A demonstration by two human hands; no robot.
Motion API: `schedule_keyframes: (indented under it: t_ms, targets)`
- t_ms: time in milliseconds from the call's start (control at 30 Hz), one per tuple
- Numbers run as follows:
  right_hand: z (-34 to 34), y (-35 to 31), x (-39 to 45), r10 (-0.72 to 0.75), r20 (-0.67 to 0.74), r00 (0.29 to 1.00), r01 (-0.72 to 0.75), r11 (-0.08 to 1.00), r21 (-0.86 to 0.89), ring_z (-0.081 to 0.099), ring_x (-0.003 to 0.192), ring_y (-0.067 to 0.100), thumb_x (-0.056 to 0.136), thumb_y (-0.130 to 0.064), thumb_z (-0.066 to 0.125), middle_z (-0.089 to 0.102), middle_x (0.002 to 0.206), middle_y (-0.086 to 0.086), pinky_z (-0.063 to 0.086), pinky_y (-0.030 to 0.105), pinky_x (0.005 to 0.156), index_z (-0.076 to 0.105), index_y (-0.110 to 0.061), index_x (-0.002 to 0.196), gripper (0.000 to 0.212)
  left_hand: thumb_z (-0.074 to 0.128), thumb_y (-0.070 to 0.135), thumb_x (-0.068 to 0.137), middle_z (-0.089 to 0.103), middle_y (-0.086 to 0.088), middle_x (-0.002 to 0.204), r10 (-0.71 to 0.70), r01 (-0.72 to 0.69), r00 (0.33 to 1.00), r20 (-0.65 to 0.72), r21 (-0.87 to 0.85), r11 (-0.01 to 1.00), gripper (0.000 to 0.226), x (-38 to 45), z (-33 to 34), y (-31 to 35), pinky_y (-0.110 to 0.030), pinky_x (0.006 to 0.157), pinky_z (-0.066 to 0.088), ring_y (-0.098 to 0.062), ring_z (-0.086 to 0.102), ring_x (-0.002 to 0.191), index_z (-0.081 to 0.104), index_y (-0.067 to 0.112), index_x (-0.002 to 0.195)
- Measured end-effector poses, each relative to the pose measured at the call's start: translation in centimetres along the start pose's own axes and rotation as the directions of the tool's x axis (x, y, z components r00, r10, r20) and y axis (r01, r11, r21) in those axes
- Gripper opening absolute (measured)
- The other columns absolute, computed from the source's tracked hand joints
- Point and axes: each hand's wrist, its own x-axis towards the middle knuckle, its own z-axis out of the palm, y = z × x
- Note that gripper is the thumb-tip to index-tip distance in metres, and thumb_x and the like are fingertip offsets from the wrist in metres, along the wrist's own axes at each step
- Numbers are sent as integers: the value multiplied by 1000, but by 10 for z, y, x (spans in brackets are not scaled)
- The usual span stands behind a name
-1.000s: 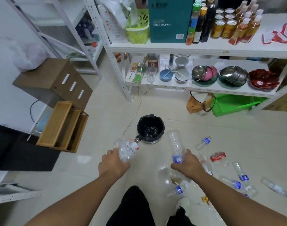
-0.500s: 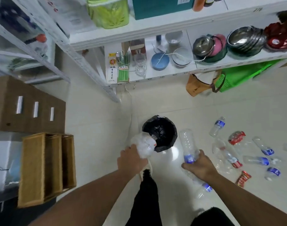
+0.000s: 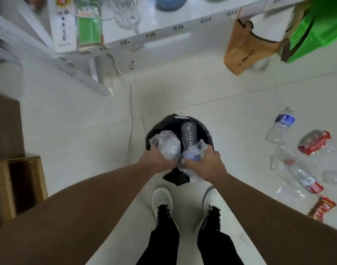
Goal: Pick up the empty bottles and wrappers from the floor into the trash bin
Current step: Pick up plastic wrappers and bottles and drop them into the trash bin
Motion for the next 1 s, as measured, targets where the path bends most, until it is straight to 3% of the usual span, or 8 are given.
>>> schedule_keyframes:
  t_ms: [100,300,400,533,633,800,1000]
  targets:
    - [14,15,20,-72,15,997,74,992,-103,59,127,34,74,-70,82,51,145,11,56,49,100,33,-30,163,109,80,74,61,36,-14,157,-13,21,988,-156,48,999,128,19,22,9,-51,117,40,-38,35,146,22,25,164]
    - [17,11,1,-152,-80,985,142,984,-110,61,129,28,64,-88,74,37,155,3,56,43,95,20,-42,165,123,74,78,57,35,-6,161,107,-118,958,-267,-29,993,126,9,26,0,-51,114,36,-35,31,147,24,32,163]
    - [13,4,-7,-171,-82,982,172,985,3,56,135,24,70,-81,81,33,158,5,57,39,100,17,-36,169,126,75,75,65,37,-6,161,158,-205,929,-336,-109,973,121,-5,16,-6,-50,113,41,-33,35,148,25,28,165]
    - [9,-6,-9,-162,-62,985,166,984,67,35,154,27,70,-65,85,23,169,4,48,52,116,10,-34,171,129,65,71,74,43,-2,156,241,-284,905,-352,-74,956,103,-15,0,-14,-45,110,45,-28,42,143,34,26,161]
    - [9,-6,-8,-162,-31,986,163,986,38,31,157,26,72,-57,88,18,173,-2,45,55,118,5,-40,171,130,61,61,79,44,-2,154,238,-289,906,-350,-100,952,90,-18,-7,-20,-44,107,47,-27,44,140,39,25,158]
    - [10,-1,-15,-197,-63,978,195,980,-40,35,156,23,69,-68,84,21,173,-3,46,54,117,14,-43,169,125,60,59,80,45,0,152,261,-311,910,-322,-116,943,83,-24,-15,-28,-52,108,51,-25,47,137,42,27,155]
    - [3,8,-32,-239,-97,966,235,970,-57,42,148,13,69,-71,84,40,162,-11,40,32,113,37,-37,164,112,60,59,80,46,2,153,293,-333,909,-296,-93,938,84,-39,-23,-33,-53,112,47,-25,45,141,43,28,156]
